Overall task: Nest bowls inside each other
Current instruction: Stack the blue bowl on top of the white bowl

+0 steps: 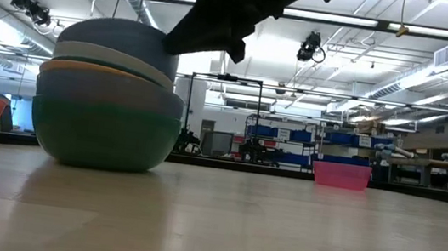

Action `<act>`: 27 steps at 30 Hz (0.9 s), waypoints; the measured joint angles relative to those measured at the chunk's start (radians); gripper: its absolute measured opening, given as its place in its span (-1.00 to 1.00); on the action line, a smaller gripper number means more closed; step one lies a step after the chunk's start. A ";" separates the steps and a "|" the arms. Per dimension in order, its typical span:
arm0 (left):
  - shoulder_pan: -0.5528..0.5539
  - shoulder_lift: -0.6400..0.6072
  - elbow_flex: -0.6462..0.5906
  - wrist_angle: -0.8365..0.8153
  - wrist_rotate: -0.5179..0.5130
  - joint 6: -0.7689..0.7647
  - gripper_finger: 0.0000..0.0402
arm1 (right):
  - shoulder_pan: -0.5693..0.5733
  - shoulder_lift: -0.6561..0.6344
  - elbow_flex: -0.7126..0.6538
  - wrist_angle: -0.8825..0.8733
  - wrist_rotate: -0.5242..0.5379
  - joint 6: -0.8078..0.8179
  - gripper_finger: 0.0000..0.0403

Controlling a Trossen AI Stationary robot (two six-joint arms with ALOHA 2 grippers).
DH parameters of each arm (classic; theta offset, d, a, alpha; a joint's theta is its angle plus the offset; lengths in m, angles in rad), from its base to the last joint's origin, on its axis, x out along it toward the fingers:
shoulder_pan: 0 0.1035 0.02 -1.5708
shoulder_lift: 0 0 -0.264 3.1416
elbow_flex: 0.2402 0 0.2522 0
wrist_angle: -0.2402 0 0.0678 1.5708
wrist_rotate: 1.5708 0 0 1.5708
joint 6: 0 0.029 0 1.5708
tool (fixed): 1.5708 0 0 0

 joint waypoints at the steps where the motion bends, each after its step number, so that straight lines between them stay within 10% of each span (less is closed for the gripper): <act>1: 0.000 0.000 0.000 0.000 0.000 0.000 0.24 | 0.000 0.000 0.000 0.011 0.000 -0.004 -0.79; 27: 0.000 0.000 0.000 0.004 0.003 0.000 0.24 | 0.027 -0.007 0.056 0.115 0.176 -0.158 -0.94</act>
